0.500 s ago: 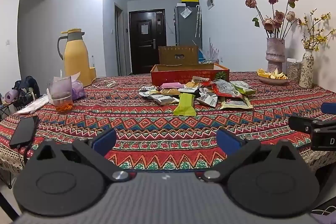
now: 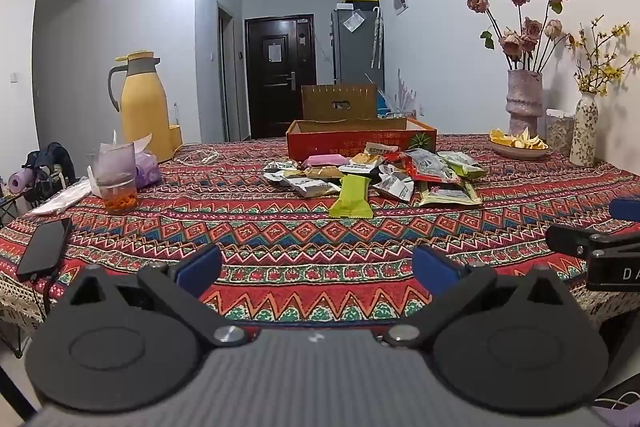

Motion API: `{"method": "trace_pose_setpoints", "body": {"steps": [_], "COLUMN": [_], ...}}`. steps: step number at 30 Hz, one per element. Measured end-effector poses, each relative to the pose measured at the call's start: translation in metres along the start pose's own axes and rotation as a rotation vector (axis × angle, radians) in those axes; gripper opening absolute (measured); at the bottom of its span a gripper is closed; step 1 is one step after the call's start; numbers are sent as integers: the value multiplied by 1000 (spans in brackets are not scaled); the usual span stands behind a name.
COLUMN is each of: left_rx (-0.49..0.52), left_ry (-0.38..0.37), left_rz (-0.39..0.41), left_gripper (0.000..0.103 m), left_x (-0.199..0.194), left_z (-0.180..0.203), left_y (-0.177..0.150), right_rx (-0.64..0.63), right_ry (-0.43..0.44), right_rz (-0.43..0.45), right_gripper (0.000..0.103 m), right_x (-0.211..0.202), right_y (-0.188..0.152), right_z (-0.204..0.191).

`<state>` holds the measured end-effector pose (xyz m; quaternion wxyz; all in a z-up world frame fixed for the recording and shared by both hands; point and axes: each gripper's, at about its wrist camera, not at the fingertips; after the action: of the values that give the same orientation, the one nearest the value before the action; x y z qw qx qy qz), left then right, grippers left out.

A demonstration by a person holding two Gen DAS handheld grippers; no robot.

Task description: Organize snacks

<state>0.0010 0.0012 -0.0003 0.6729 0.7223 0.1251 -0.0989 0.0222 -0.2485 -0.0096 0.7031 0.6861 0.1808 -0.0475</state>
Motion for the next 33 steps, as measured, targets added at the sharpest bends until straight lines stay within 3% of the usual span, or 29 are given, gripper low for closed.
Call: {"method": "trace_pose_setpoints", "body": {"steps": [33], "left_rx": [3], "left_ry": [-8], "left_rz": [-6], "left_gripper": [103], "left_x": [1], "left_z": [4], "left_y": [0], "right_rx": [-12], "right_ry": [-2], "right_rz": [-18], "right_gripper": [103], "right_x": [1], "right_y": [0], "right_z": [-4]}}
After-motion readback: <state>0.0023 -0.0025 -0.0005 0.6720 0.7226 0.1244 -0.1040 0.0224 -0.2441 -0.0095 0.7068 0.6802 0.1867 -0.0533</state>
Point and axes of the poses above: each gripper's, at about its wrist camera, not at the fingertips, and x roughly the way its jaws point, z to its right, y to its top, and after that the axes turned 3 degrees about y, right-handed
